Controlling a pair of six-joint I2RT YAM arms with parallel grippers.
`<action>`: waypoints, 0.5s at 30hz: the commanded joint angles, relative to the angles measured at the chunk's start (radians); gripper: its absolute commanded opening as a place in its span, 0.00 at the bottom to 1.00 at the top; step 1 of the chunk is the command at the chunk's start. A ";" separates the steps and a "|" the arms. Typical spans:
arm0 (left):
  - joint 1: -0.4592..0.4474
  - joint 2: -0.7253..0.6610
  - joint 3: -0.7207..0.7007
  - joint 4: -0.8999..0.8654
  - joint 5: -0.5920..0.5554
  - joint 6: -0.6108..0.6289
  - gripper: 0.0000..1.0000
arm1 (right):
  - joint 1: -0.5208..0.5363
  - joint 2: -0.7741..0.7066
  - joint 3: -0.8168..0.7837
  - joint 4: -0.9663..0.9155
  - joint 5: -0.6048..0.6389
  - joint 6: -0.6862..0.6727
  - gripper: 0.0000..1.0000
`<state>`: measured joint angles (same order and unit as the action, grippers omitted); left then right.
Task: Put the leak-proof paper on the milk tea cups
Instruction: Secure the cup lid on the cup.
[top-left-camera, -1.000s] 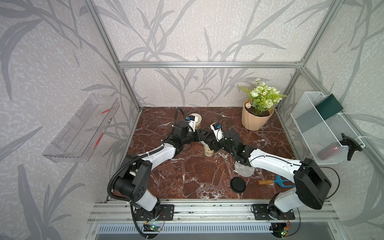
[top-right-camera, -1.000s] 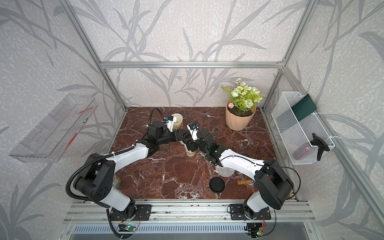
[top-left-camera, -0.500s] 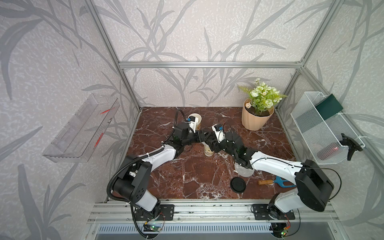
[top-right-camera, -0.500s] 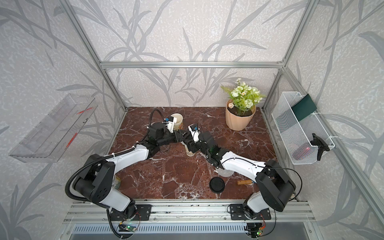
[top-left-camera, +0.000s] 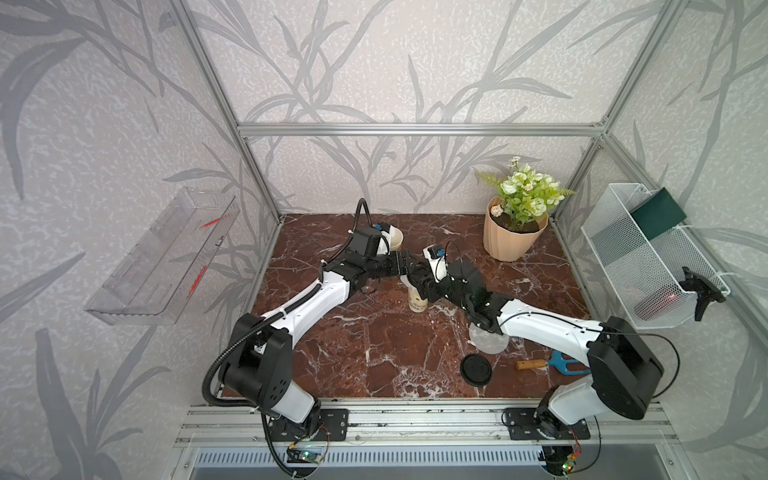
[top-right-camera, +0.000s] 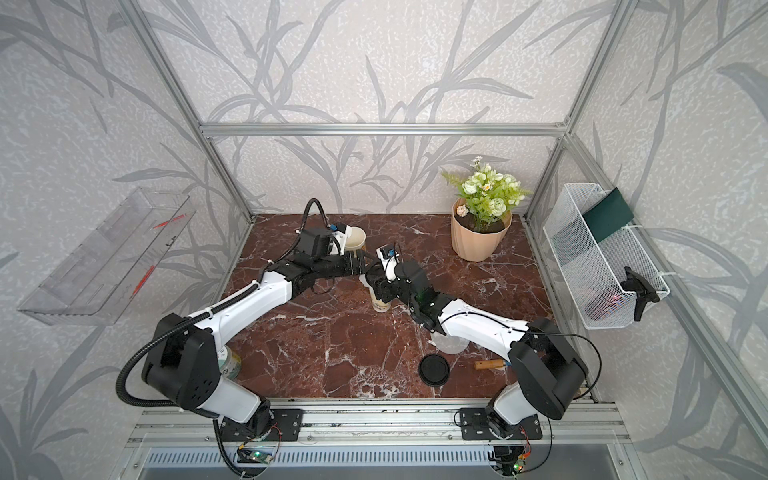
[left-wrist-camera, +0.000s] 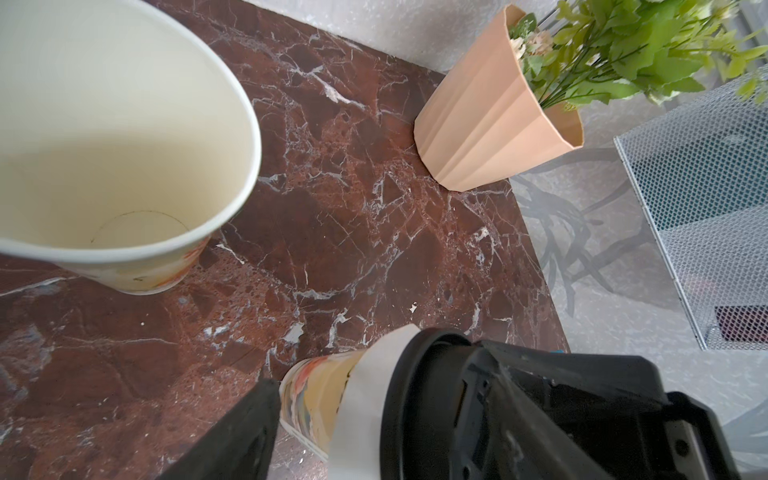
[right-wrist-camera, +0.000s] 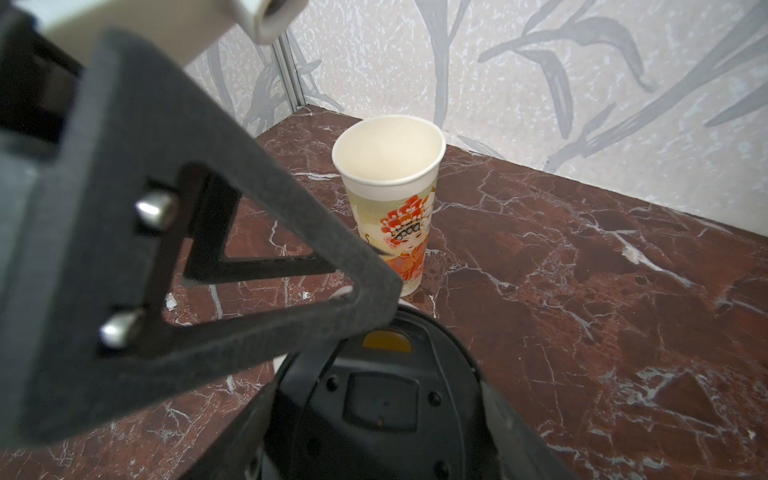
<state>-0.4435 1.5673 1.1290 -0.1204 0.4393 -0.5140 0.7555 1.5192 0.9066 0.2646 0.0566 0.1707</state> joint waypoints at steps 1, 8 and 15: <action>0.001 0.057 -0.027 -0.020 0.009 0.020 0.81 | 0.001 0.091 -0.061 -0.328 -0.043 0.020 0.58; 0.002 0.090 -0.098 0.045 0.028 0.005 0.75 | -0.005 0.059 -0.008 -0.324 -0.087 0.018 0.69; 0.003 0.112 -0.138 0.036 0.007 0.021 0.64 | -0.072 -0.008 0.139 -0.365 -0.221 0.048 0.85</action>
<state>-0.4423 1.6154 1.0592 0.0689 0.5072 -0.5304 0.7086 1.5158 1.0145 0.0872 -0.0666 0.1757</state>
